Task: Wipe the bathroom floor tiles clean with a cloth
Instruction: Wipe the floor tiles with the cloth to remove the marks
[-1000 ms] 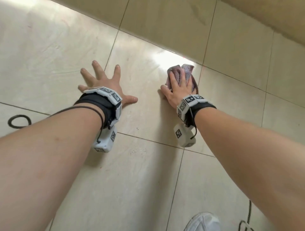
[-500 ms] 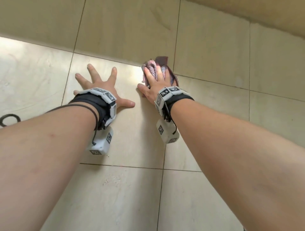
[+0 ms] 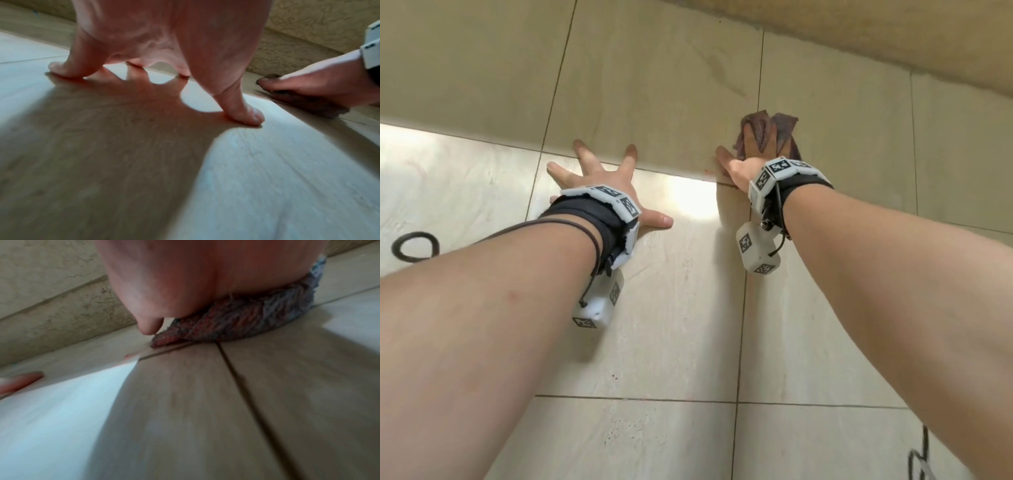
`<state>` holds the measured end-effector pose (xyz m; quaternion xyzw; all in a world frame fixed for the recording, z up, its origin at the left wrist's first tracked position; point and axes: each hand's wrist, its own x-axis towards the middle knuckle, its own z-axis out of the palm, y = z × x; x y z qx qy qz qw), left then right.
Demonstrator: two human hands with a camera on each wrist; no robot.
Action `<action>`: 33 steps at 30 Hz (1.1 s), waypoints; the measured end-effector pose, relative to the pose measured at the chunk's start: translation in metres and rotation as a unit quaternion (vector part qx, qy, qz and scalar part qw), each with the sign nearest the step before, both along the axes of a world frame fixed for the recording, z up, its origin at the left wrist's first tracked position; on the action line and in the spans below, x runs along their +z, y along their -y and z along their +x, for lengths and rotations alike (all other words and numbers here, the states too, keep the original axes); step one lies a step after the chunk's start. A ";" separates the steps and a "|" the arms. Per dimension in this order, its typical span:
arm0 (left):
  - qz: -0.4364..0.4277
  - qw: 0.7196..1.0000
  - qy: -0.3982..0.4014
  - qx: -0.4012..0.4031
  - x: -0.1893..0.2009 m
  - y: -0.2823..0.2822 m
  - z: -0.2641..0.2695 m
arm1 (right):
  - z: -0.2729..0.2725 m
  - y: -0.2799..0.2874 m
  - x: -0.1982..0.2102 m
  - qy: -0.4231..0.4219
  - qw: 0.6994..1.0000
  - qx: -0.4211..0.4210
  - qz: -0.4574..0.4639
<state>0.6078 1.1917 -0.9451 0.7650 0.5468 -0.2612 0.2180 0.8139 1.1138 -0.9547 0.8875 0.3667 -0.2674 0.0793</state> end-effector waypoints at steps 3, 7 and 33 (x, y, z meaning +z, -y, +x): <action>0.001 1.000 -0.007 0.001 -0.002 -0.001 0.003 | 0.009 -0.024 -0.003 0.015 1.000 0.004 0.005; -0.001 1.000 0.003 0.010 -0.004 0.001 0.003 | 0.010 -0.056 0.004 0.022 1.000 0.014 0.010; 0.017 0.997 0.017 -0.075 -0.004 0.022 -0.034 | -0.074 0.041 -0.002 -0.040 0.999 0.001 0.028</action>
